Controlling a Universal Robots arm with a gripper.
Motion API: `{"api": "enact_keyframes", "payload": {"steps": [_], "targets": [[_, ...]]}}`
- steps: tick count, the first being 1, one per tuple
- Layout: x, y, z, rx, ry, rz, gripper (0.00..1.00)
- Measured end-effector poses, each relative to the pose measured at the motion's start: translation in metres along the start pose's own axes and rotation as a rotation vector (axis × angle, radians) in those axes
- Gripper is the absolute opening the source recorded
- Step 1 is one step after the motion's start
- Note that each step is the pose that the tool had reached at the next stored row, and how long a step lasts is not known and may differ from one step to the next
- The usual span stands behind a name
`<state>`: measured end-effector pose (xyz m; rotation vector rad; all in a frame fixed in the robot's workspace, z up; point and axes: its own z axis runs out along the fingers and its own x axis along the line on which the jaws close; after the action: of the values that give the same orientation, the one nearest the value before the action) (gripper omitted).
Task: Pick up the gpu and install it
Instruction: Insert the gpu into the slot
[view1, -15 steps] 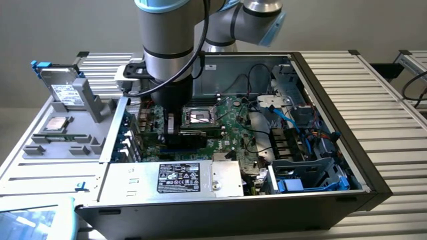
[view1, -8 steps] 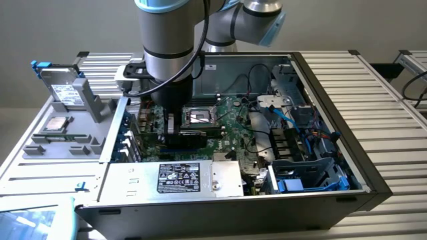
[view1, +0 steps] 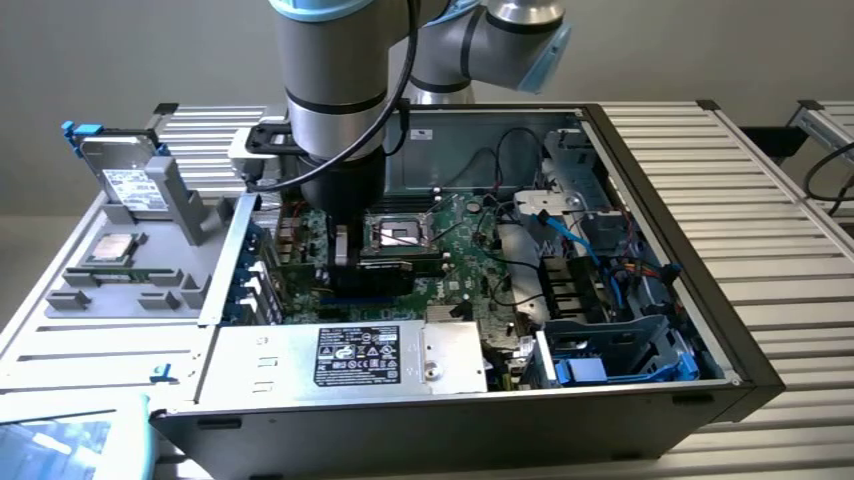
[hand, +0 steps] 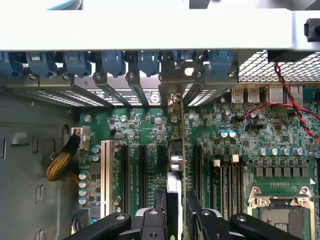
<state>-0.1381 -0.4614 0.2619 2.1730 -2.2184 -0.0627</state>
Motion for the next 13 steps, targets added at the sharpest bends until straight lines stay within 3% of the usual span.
{"api": "enact_keyframes", "payload": {"steps": [13], "targets": [[-0.0010,-0.0001,0.0000,-0.0003,0.0007,0.000,0.27]]}}
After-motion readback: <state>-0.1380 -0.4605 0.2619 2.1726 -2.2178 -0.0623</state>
